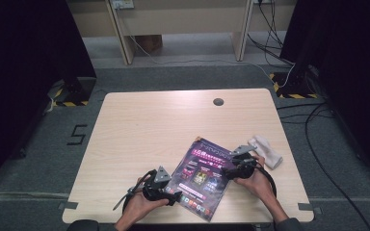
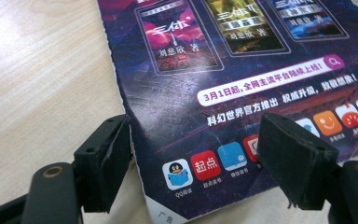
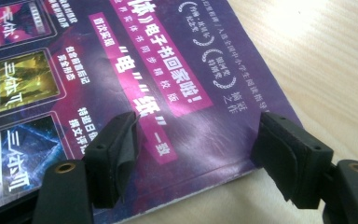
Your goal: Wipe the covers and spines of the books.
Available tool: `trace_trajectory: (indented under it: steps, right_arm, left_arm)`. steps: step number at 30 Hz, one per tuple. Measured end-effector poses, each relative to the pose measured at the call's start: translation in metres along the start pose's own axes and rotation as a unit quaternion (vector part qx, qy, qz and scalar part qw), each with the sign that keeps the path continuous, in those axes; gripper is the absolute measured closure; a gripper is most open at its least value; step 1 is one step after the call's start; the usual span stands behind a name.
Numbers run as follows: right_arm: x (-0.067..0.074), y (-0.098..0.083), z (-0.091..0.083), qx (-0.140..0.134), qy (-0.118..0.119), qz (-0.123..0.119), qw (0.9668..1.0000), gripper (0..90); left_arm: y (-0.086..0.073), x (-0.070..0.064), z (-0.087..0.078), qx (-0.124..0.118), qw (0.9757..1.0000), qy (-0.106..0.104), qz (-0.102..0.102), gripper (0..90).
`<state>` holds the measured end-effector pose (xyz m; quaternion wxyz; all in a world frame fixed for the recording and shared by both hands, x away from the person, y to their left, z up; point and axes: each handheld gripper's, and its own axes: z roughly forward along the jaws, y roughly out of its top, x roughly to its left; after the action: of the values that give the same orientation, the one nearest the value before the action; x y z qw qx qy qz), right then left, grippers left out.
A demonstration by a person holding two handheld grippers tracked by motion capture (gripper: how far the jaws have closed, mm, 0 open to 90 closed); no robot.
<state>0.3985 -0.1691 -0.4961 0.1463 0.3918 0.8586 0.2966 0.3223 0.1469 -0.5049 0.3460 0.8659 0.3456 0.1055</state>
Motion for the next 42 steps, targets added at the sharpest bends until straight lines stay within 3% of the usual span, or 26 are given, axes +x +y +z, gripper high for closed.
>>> trace_trajectory:
  steps: [4,8,14,15,16,21,24,26,29,31,34,35,36,42]
  right_arm:
    - [-0.004,0.008,0.005,0.004,-0.001,-0.007,1.0000,32.9]
    - [-0.007,0.013,0.009,0.003,-0.005,-0.006,1.0000,33.0]
    - [-0.013,0.019,0.015,-0.004,-0.011,0.008,0.9999,33.3]
    - [-0.013,0.020,0.016,-0.005,-0.016,0.005,0.9998,33.5]
    - [-0.013,0.022,0.017,-0.007,-0.022,-0.003,0.9997,33.9]
    - [-0.008,0.028,0.022,-0.014,-0.059,-0.028,0.9978,35.9]
    - [-0.007,0.030,0.022,-0.014,-0.064,-0.029,0.9974,36.4]
    - [-0.008,0.029,0.022,-0.014,-0.059,-0.026,0.9978,37.3]
    - [-0.010,0.028,0.018,-0.017,-0.033,0.003,0.9993,35.1]
    - [-0.010,0.028,0.011,-0.031,-0.030,0.005,0.9991,35.1]
    - [-0.007,0.025,0.005,-0.026,-0.008,0.020,0.9994,34.9]
    - [-0.007,0.025,0.005,-0.026,-0.008,0.020,0.9994,34.9]
    - [-0.003,0.020,0.004,-0.024,0.011,0.023,0.9994,34.9]
    - [0.008,0.016,0.012,-0.005,0.014,-0.001,0.9999,32.8]
  left_arm:
    - [-0.001,-0.005,-0.001,0.003,1.0000,-0.001,-0.002,25.3]
    - [-0.004,-0.008,-0.001,0.001,0.9998,-0.010,-0.017,25.3]
    - [-0.005,-0.023,-0.001,0.002,0.9998,-0.019,-0.008,25.3]
    - [-0.005,-0.023,-0.001,0.002,0.9998,-0.019,-0.008,25.4]
    - [-0.005,-0.026,0.000,0.009,0.9997,-0.022,0.009,25.8]
    - [-0.004,-0.033,0.001,0.009,0.9993,-0.027,0.022,30.6]
    - [-0.004,-0.034,0.001,0.007,0.9993,-0.030,0.022,31.2]
    - [-0.004,-0.032,0.000,0.001,0.9993,-0.032,0.019,31.6]
    - [-0.002,-0.032,-0.002,-0.021,0.9990,-0.035,0.018,32.7]
    - [-0.002,-0.032,-0.003,-0.025,0.9988,-0.037,0.019,32.1]
    - [-0.002,-0.030,-0.002,-0.027,0.9987,-0.043,0.012,32.1]
    - [-0.002,-0.030,-0.002,-0.027,0.9987,-0.043,0.012,32.4]
    - [-0.003,-0.031,-0.001,-0.025,0.9986,-0.045,0.014,32.3]
    - [-0.003,-0.034,0.000,-0.017,0.9986,-0.043,0.026,31.7]
